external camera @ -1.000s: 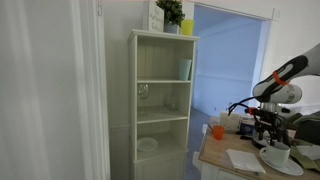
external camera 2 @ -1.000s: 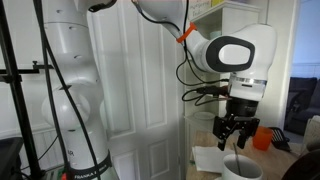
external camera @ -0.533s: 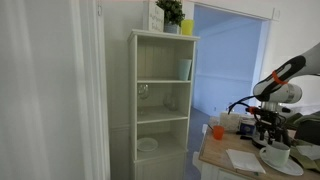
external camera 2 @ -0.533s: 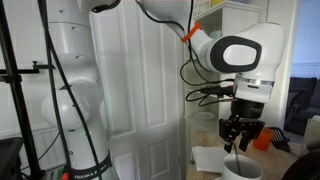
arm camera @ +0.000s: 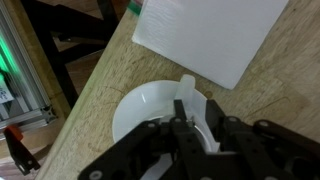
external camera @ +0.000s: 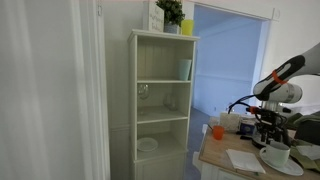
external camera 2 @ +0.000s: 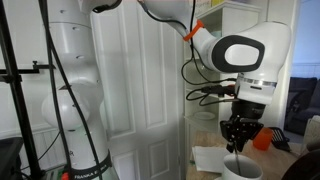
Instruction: Take the spoon out of the teacup and put it on the paper towel
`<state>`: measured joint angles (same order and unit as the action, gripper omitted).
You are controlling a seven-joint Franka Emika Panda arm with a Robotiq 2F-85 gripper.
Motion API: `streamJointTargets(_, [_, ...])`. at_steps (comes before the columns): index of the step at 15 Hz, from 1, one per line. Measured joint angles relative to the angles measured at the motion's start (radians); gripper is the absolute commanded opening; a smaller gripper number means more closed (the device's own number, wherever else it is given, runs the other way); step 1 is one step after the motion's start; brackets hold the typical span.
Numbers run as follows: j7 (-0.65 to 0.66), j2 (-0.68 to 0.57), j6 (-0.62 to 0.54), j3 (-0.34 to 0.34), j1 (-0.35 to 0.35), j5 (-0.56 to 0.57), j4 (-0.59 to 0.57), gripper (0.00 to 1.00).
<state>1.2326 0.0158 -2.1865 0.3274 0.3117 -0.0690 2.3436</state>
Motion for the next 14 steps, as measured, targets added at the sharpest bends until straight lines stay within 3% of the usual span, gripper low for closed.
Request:
streamJointTargets(1, [-0.003, 0.0, 0.003, 0.0, 0.0, -0.001, -0.001, 0.0])
streamJointTargets(14, [-0.005, 0.003, 0.058, 0.016, 0.008, -0.002, -0.03, 0.01])
